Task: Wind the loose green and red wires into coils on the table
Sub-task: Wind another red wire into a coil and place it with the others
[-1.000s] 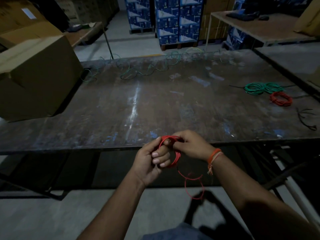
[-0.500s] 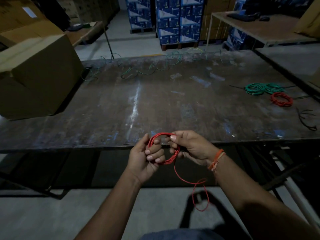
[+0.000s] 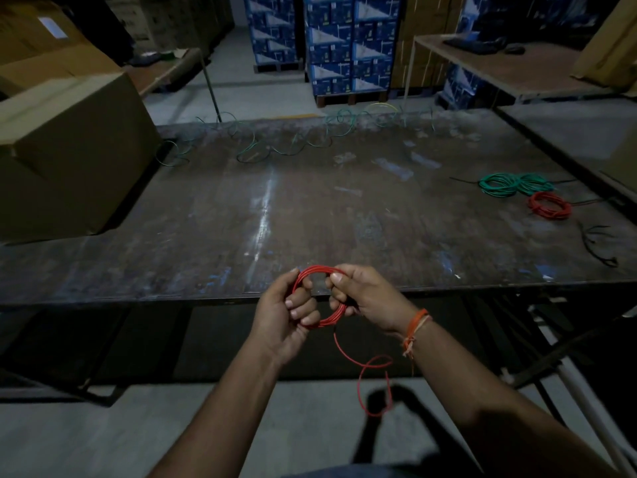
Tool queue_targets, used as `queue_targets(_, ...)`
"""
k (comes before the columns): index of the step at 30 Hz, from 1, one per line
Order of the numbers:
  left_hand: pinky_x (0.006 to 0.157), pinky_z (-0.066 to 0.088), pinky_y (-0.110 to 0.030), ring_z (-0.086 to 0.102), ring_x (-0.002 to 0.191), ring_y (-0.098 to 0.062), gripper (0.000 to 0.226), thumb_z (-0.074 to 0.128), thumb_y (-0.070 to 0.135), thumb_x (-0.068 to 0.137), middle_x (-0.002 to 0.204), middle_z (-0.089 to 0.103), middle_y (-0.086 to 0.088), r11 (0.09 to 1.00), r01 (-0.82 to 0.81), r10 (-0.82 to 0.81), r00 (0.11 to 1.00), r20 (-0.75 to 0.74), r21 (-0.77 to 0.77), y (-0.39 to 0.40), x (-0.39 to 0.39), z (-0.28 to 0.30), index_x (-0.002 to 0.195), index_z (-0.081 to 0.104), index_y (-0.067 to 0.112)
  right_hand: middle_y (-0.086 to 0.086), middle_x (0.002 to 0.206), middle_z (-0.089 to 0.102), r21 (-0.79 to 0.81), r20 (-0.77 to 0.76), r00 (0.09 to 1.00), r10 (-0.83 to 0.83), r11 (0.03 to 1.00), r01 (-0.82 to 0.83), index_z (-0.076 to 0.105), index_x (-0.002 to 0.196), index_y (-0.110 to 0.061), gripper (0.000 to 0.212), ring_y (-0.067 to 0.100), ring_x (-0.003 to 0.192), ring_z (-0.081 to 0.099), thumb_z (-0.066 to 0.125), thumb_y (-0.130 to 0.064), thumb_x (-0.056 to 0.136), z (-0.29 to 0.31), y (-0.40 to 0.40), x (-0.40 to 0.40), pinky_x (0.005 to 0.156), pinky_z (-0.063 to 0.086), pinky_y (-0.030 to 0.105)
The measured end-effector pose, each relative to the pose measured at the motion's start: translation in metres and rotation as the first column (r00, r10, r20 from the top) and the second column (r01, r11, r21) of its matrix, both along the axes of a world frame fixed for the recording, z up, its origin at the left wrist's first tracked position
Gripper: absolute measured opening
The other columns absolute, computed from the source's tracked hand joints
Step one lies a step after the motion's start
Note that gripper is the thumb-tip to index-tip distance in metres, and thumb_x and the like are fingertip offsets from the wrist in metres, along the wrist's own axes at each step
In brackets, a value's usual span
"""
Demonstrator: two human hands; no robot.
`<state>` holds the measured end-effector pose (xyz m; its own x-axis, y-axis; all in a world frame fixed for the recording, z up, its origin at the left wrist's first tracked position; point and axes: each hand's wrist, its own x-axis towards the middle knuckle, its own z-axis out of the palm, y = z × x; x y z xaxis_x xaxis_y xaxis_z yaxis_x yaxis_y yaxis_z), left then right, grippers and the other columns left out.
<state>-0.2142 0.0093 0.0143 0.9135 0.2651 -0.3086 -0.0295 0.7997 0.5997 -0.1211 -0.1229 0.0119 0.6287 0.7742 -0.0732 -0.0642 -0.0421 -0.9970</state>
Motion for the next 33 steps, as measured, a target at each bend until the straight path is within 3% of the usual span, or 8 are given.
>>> queue_targets(4,0.037,0.014,-0.020,0.020,0.031,-0.004,0.023,0.051,0.025,0.081,0.039,0.023,0.010,0.999,-0.044,0.044,0.999,-0.015,0.005,0.000,-0.002,-0.001,0.063,0.049,0.010,0.002,0.071,0.061,0.000,0.065,0.997,0.049,0.999,-0.049,0.065,0.110,-0.009,0.018,0.011,0.062,0.052,0.048,-0.012,0.106,0.002,-0.004,0.003,0.052,0.041,0.016)
queue_targets(7,0.037,0.018,-0.019,0.022,0.031,-0.004,0.023,0.052,0.023,0.081,0.039,0.025,0.010,0.997,-0.060,0.060,0.998,-0.014,-0.047,0.002,0.000,-0.004,0.062,0.051,0.010,0.005,0.072,0.062,0.109,-0.030,0.999,-0.012,0.994,0.015,0.064,0.116,0.000,0.019,0.011,0.062,0.054,0.053,-0.008,0.103,-0.001,-0.002,0.004,0.050,0.041,0.016)
queue_targets(12,0.040,0.024,-0.021,0.025,0.032,-0.005,0.023,0.045,0.022,0.088,0.040,0.026,0.009,0.997,0.072,-0.072,0.997,0.026,-0.013,-0.001,0.001,0.003,0.071,0.052,0.008,0.004,0.070,0.062,0.147,-0.076,0.988,-0.134,0.979,0.144,0.067,0.113,0.001,0.019,0.008,0.057,0.055,0.053,-0.007,0.102,-0.010,-0.006,0.006,0.048,0.039,0.015)
queue_targets(15,0.037,0.016,-0.019,0.023,0.031,-0.004,0.028,0.042,0.023,0.092,0.040,0.025,0.009,0.995,0.099,-0.099,0.995,-0.008,-0.008,0.006,0.001,0.009,0.068,0.049,0.011,0.005,0.075,0.068,0.081,0.080,0.991,-0.105,0.992,0.098,0.070,0.112,-0.006,0.017,0.010,0.064,0.059,0.057,-0.011,0.101,-0.010,-0.009,0.004,0.055,0.044,0.017)
queue_targets(20,0.035,0.015,-0.018,0.026,0.030,-0.005,0.031,0.042,0.021,0.096,0.040,0.028,0.008,0.959,-0.014,0.017,1.000,0.007,-0.284,0.035,-0.004,0.006,0.066,0.049,0.013,0.000,0.069,0.065,-0.214,0.131,0.981,0.146,0.970,-0.115,0.065,0.111,-0.003,0.017,0.009,0.061,0.061,0.067,-0.007,0.095,-0.019,-0.034,0.019,0.063,0.052,0.021)
queue_targets(24,0.038,0.023,-0.020,0.023,0.038,-0.005,0.028,0.046,0.021,0.097,0.046,0.031,0.009,0.893,-0.005,0.039,0.997,0.066,-0.451,0.051,-0.013,0.003,0.071,0.051,0.012,-0.002,0.068,0.064,-0.528,0.405,0.880,0.247,0.849,0.005,0.069,0.100,-0.011,0.015,0.017,0.060,0.064,0.057,-0.019,0.101,-0.030,-0.048,0.023,0.061,0.049,0.025)
queue_targets(27,0.043,0.027,-0.021,0.022,0.045,-0.001,0.026,0.047,0.022,0.100,0.050,0.035,0.011,0.876,0.159,-0.119,0.986,0.114,-0.456,0.039,-0.016,0.003,0.077,0.052,0.012,-0.002,0.084,0.068,-0.628,0.640,0.674,0.370,0.756,0.182,0.069,0.098,-0.020,0.025,0.022,0.083,0.066,0.047,-0.032,0.105,-0.024,-0.040,0.023,0.074,0.048,0.033)
queue_targets(33,0.044,0.026,-0.018,0.021,0.046,-0.001,0.029,0.050,0.034,0.095,0.049,0.035,0.009,0.925,0.205,-0.152,0.972,0.180,-0.320,0.030,-0.007,0.019,0.076,0.055,0.012,0.011,0.095,0.069,-0.720,0.659,0.539,0.524,0.647,0.250,0.065,0.095,-0.018,0.026,0.031,0.089,0.064,0.045,-0.033,0.104,-0.011,-0.027,0.012,0.070,0.038,0.031)
